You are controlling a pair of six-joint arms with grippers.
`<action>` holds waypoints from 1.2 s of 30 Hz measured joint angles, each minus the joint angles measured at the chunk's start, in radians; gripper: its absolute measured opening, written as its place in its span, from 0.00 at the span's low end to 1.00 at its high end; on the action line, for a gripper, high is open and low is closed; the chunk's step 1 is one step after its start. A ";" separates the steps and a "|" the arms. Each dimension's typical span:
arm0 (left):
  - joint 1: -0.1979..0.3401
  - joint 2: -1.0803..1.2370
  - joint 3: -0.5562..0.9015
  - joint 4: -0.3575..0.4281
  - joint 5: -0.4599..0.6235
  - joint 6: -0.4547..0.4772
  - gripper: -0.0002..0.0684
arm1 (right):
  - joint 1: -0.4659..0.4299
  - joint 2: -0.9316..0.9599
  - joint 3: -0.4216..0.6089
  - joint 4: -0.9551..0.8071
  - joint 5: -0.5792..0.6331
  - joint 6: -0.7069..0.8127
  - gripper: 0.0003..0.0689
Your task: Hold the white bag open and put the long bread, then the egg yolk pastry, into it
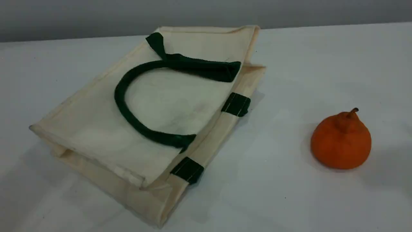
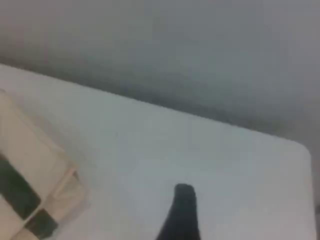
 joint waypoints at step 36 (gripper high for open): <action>0.000 -1.222 1.045 0.106 0.000 -0.122 0.87 | 0.000 -1.054 0.611 0.388 0.245 -0.267 0.85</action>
